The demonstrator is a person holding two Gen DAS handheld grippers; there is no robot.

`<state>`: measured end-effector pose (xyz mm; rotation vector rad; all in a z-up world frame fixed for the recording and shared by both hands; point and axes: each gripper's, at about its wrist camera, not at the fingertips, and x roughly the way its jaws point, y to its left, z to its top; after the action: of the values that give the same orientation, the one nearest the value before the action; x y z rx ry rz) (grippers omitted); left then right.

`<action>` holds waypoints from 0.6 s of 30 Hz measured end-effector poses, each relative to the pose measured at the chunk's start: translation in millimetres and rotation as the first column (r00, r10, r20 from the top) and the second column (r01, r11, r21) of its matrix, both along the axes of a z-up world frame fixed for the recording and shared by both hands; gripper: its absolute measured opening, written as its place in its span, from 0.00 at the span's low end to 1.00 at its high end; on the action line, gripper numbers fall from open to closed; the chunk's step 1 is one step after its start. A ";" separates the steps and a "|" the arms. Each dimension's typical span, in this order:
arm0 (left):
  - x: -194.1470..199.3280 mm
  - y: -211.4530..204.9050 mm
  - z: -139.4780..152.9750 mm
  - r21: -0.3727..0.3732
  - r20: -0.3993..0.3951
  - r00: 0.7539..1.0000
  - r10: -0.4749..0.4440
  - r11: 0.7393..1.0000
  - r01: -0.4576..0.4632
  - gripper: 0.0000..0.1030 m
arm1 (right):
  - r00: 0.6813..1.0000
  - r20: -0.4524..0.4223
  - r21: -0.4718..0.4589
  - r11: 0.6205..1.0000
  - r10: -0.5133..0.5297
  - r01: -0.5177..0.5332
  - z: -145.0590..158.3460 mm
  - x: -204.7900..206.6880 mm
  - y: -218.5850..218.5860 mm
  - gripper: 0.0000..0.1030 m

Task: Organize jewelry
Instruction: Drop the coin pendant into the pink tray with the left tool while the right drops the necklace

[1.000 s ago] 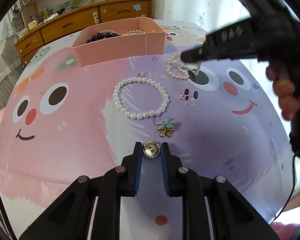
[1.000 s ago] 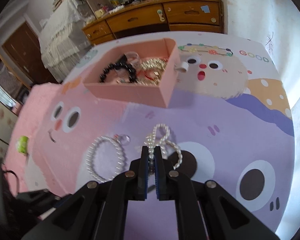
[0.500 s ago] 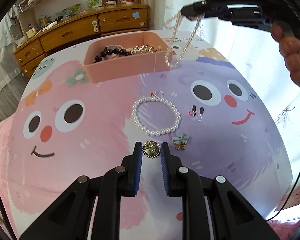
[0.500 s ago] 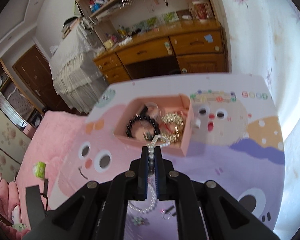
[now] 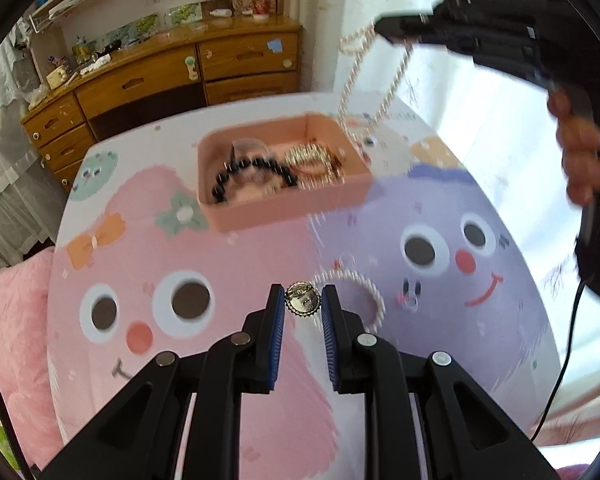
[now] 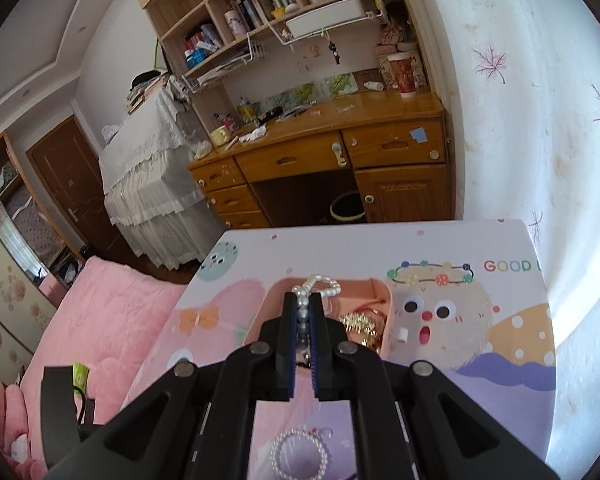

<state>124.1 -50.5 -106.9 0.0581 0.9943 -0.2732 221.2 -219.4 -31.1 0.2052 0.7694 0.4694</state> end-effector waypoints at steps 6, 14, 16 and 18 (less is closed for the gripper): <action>40.3 17.8 22.6 -0.060 0.086 0.994 0.067 0.996 -0.061 0.16 | 1.000 0.000 0.012 0.999 -0.029 0.029 -8.7 13.4 6.9 0.05; 97.7 36.2 21.0 -0.071 0.122 0.988 0.097 0.994 -0.088 0.16 | 0.998 -0.029 0.035 0.998 -0.050 0.051 -28.0 29.0 11.3 0.05; 107.2 37.2 17.5 -0.062 0.133 0.986 0.097 0.994 -0.090 0.16 | 0.998 -0.036 0.035 0.998 -0.050 0.051 -32.6 31.3 12.9 0.05; 118.8 39.6 13.4 -0.061 0.134 0.986 0.102 0.994 -0.095 0.16 | 0.998 -0.042 0.029 0.998 -0.049 0.050 -37.2 33.6 14.1 0.05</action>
<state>242.9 -10.9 -93.5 -0.0214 0.8503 -0.2027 254.7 -205.3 -68.3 0.2620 0.7958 0.4309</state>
